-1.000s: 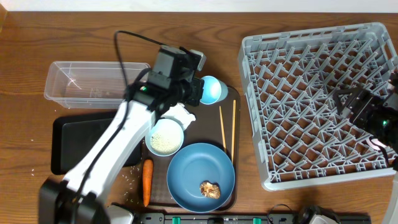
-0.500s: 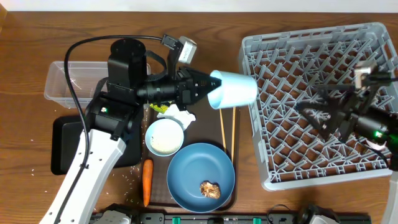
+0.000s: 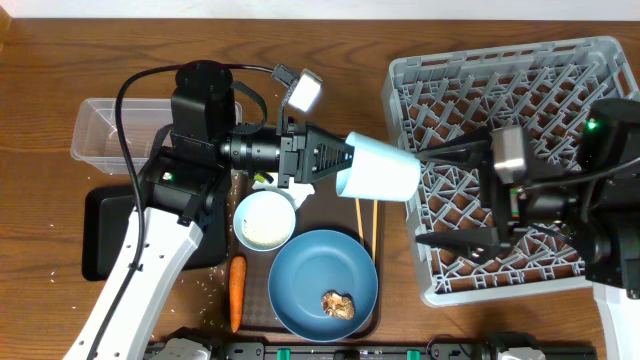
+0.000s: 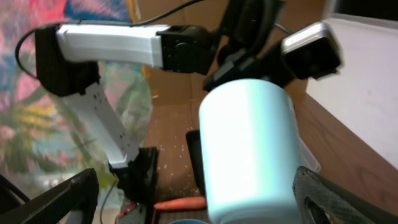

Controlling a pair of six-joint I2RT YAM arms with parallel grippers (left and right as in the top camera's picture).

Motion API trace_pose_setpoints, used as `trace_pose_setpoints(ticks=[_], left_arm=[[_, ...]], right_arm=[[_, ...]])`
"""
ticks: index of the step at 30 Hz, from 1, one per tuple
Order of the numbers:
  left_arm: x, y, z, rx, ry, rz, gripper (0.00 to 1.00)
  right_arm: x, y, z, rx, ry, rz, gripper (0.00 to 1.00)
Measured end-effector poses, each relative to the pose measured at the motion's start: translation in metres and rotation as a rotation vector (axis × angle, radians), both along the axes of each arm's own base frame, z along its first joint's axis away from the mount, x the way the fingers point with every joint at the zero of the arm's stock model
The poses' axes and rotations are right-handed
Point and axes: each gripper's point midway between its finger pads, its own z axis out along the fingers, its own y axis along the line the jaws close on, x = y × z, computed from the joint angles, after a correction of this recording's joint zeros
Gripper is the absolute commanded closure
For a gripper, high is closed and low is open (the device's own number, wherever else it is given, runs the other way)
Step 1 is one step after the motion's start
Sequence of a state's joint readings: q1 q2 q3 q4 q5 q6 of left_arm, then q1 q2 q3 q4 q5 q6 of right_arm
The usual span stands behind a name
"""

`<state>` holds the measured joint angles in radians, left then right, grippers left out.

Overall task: Sort waste into correct bins and load items into the dishwasher rack
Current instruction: 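Lift the light-blue cup and hand it to the right gripper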

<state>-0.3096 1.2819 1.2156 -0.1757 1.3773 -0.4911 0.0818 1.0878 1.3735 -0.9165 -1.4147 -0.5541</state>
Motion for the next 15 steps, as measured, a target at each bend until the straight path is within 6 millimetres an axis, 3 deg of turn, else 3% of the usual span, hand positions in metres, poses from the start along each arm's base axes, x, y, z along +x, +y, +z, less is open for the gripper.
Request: trace_pose_setpoints(ticks=[7, 11, 13, 15], left_arm=[[-0.004, 0.000, 0.002, -0.008, 0.016, -0.022, 0.94], [-0.003, 0.000, 0.007, -0.021, -0.001, -0.026, 0.94], [-0.002, 0.000, 0.010, -0.027, -0.015, -0.020, 0.94], [0.002, 0.001, 0.012, -0.031, -0.022, -0.006, 0.94]], right_arm=[[0.026, 0.018, -0.012, -0.083, 0.025, -0.077, 0.14], [0.037, 0.029, -0.017, -0.100, 0.047, -0.086, 0.25], [0.037, 0.034, -0.020, -0.103, 0.070, -0.074, 0.37], [0.037, 0.037, -0.022, -0.104, 0.089, -0.063, 0.41]])
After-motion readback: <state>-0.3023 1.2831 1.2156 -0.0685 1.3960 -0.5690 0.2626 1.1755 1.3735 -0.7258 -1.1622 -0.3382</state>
